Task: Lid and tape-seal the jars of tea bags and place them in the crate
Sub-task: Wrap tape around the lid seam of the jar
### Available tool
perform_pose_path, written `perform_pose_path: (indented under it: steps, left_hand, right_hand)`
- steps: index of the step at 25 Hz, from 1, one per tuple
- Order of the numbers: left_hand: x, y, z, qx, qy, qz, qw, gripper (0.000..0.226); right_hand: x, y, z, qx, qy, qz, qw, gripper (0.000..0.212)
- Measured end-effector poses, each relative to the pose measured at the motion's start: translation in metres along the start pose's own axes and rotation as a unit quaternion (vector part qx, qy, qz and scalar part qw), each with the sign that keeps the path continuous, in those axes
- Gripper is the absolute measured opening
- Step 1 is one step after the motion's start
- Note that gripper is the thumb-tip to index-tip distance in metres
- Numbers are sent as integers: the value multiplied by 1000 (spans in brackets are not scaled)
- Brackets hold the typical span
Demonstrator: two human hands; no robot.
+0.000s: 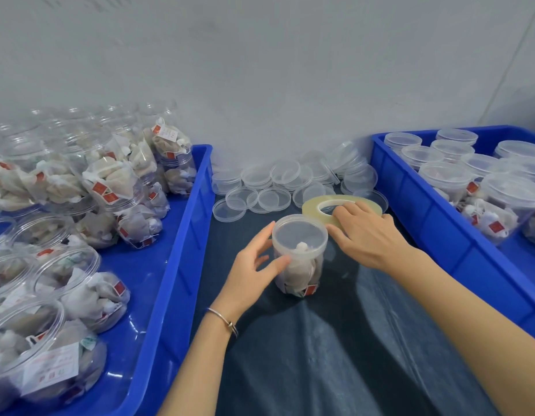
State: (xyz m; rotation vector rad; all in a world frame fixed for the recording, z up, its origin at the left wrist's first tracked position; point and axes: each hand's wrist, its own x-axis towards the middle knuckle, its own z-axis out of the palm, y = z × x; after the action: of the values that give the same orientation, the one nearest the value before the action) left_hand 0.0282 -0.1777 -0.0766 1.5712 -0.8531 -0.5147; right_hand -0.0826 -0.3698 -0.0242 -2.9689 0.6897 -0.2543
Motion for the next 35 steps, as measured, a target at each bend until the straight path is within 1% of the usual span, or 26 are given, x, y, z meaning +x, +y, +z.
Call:
perform_pose_path:
  steps: [1,2,3,4,6,8,11,14,16,19,23,24,27,29,32,35]
  left_hand:
    - [0,1,9,0,-2,-5,1000,83]
    - [0,2,21,-1,15,-10,1000,99]
    - [1,5,34,1,52,-15,999,109]
    - [3,8,46,-1,101,-16,995,109]
    - [6,10,61,-3,186,-6,983,95]
    - [11,7,60,-10,215,3,976,81]
    - [16,3,45,-9,197,6,980,78]
    - [21,4,37,8,189,9,982,78]
    - [23,3,37,11,187,9,982,80]
    - [22,2,39,28,177,14,984,84]
    - [21,-3,39,60,124,44,990,91]
    - [21,-4,39,66,121,51,989,91]
    - [21,-6,38,63,160,47,984,87]
    - [22,-6,38,61,174,44,982,86]
    - [23,-7,37,45,174,37,983,86]
    - [22,-9,34,17,140,36,989,87]
  right_hand:
    - [-1,0,1,-8,-2,8,1000,27]
    - [-2,-2,2,-16,-5,16,1000,30]
    - [-3,-4,4,-25,-6,22,999,32]
    - [-3,-7,5,-33,-5,24,999,33]
    - [-3,-8,4,-35,-3,17,999,37]
    - [-3,0,-3,-24,-17,5,1000,41]
    - [-7,16,-15,-32,-57,-25,998,41]
    - [-14,25,-18,-46,-68,-45,996,39]
    - [-19,28,-20,-67,-75,-47,994,44]
    - [-26,30,-22,-108,-62,-45,991,53]
    - [-32,26,-24,-142,-41,-20,989,59]
    - [-34,25,-25,-141,-38,-13,989,60]
    - [-44,21,-25,-122,-25,-8,992,62]
    - [-50,21,-24,-133,-6,-1,991,59]
    - [-49,21,-22,-140,-18,24,990,56]
    - [-38,19,-14,-85,-25,24,996,40]
